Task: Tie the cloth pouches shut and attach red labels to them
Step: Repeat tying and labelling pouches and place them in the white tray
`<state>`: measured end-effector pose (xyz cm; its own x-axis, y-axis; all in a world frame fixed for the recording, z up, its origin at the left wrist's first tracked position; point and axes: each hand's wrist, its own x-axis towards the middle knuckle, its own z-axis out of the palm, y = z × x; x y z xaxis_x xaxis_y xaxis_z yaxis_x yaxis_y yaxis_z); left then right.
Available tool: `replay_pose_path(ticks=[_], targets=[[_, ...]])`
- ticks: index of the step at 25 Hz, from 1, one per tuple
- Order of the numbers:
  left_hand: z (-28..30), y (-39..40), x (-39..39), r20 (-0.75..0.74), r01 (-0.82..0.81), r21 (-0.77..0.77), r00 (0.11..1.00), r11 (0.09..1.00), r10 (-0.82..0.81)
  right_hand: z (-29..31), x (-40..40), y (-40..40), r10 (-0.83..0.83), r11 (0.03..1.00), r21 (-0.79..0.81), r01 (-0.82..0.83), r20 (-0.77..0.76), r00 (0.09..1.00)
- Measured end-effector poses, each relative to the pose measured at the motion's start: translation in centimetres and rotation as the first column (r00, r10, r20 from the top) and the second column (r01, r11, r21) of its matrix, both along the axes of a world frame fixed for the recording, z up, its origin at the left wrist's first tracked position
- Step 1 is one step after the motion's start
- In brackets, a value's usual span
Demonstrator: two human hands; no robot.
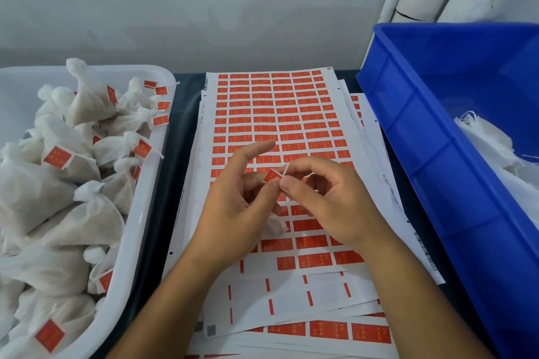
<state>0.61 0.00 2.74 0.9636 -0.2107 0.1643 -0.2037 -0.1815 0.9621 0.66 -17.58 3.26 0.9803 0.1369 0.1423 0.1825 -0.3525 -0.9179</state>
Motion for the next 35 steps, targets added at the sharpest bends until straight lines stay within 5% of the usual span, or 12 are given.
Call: replay_pose_path(ticks=[14, 21, 35], targets=[[-0.3, -0.9, -0.4, 0.054, -0.121, 0.085, 0.992, 0.989, 0.117, -0.3, -0.5, 1.3, -0.257, 0.953, 0.151, 0.262, -0.053, 0.965], [-0.5, -1.7, -0.7, 0.389, -0.375, 0.183, 0.877, 0.909, 0.283, -0.3, -1.1, 3.1, -0.386, 0.864, 0.315, 0.393, -0.088, 0.918], [-0.9, -1.6, -0.5, 0.363, -0.422, 0.160, 0.866, 0.892, 0.345, -0.3, -1.2, 3.1, -0.335, 0.905, 0.250, 0.345, -0.082, 0.939]])
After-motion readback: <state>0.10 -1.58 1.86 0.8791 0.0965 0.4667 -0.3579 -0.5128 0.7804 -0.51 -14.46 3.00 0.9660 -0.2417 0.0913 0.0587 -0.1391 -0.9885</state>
